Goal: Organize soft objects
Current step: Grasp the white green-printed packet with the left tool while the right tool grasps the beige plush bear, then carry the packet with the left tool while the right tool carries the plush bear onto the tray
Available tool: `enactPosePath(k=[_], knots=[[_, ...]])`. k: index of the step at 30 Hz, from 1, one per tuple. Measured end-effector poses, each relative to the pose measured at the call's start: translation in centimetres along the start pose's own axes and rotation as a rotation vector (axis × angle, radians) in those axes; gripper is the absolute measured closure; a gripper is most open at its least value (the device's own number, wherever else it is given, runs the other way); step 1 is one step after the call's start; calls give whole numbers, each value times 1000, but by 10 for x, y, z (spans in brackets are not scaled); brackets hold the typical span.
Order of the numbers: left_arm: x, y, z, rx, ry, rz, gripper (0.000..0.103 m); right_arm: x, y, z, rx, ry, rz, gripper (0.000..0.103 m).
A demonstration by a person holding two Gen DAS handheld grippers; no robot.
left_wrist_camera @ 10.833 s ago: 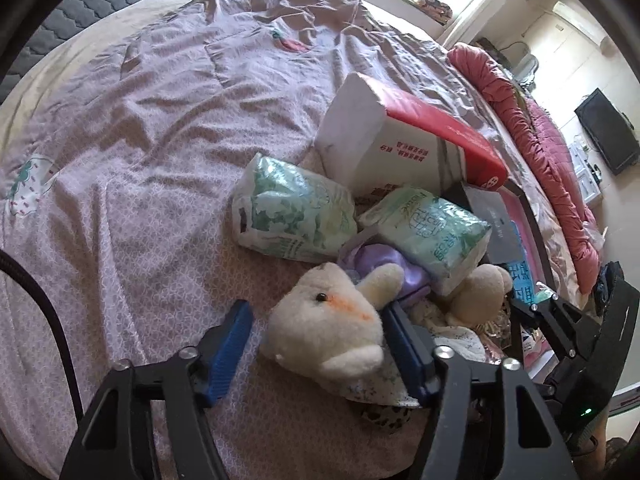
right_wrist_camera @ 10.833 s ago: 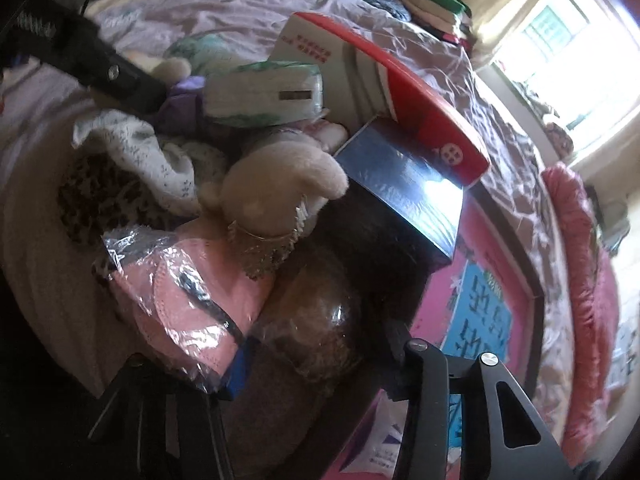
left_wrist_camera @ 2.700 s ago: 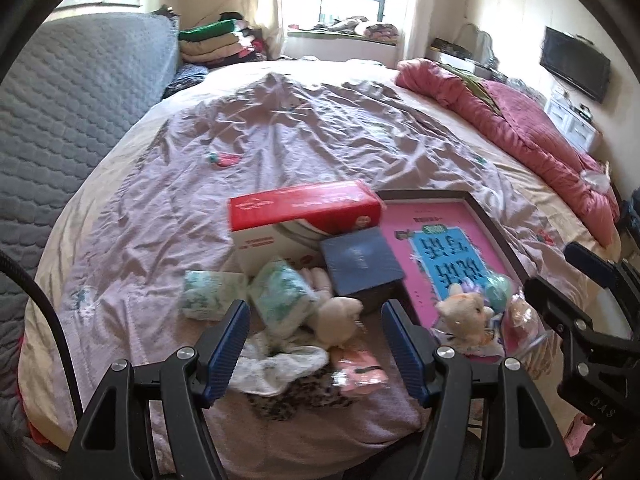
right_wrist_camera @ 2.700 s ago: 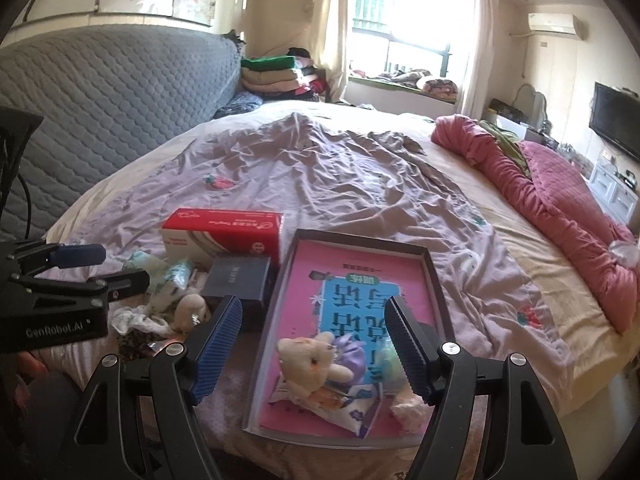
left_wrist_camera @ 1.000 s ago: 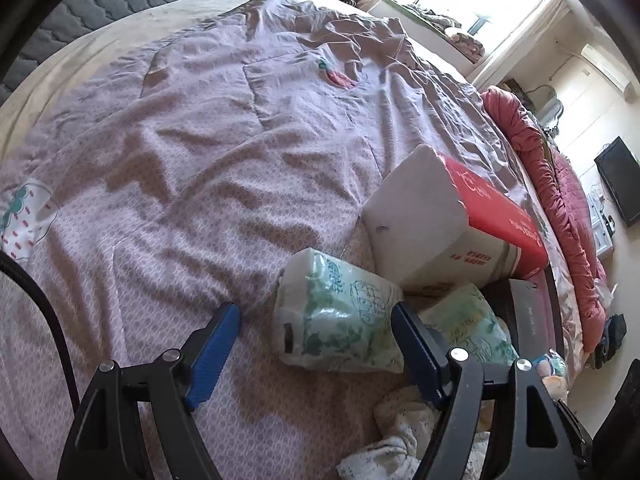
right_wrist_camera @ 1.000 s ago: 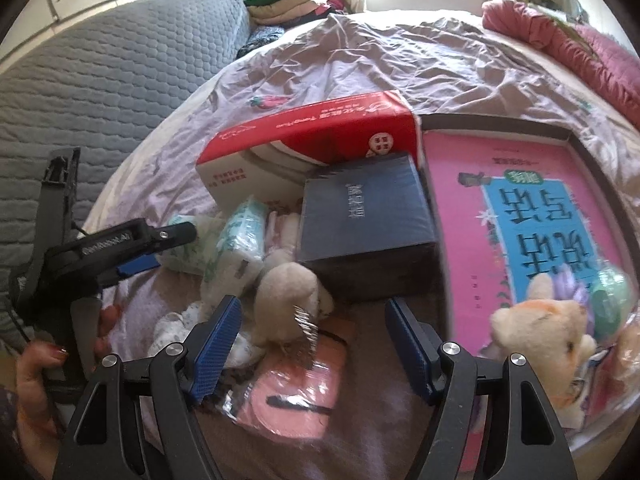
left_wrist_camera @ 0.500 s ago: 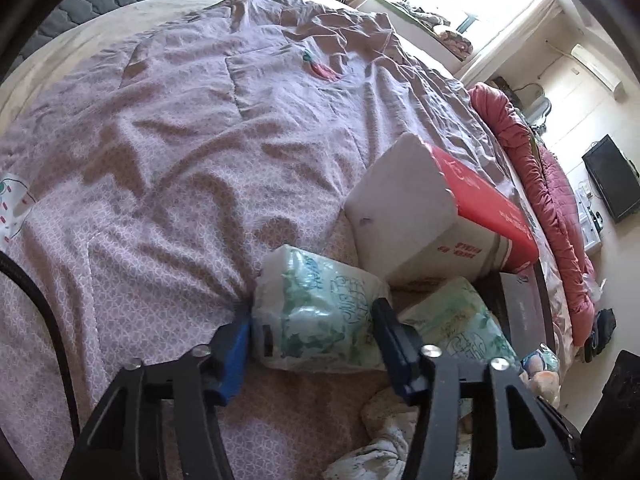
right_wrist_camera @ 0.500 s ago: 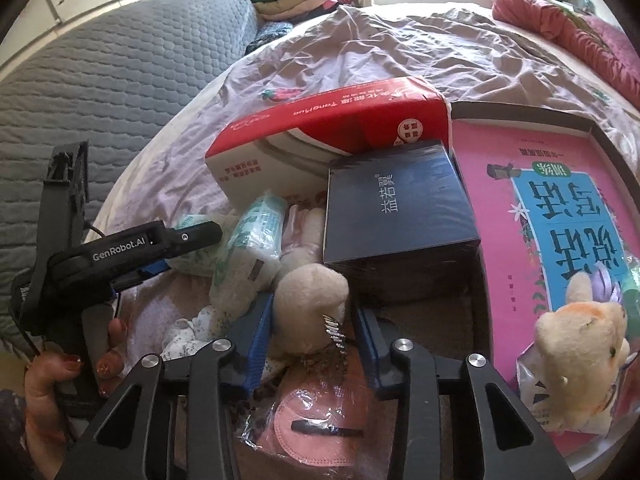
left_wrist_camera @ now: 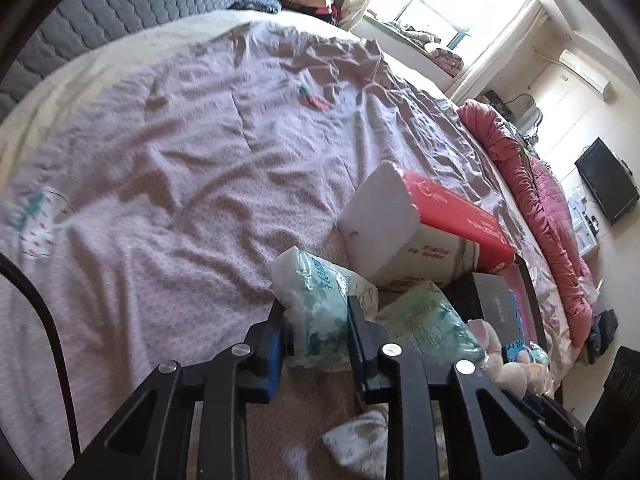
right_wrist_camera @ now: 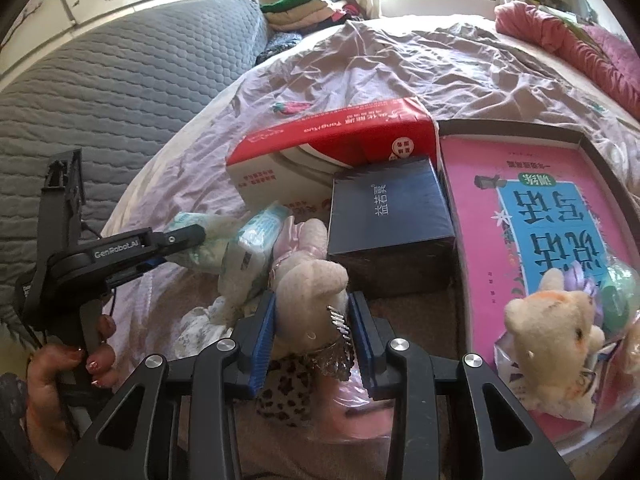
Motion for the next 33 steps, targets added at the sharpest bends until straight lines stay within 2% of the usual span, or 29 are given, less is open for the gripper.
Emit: enactPosePath(k=[7,17,33], knots=[[13,-41,-1,69,57,44,76,-4,-25,3,49,-12,6,66],[62,-80,-12,122,151,19,76,-3,-63,15,134,1,14,66],[128,-110,-28,153,249,-30,76,21,-120,28,252,50,-3,66]])
Point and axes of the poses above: each gripper's, at about its wrist camera, not at the fingertips, and y roughly the way its jaws point, x to its right, z to its top, the point moved 6 cm from there along y, roughly the way its jaws point, and after that the axes turned 4 degrees about z, right-handed, at the moved point
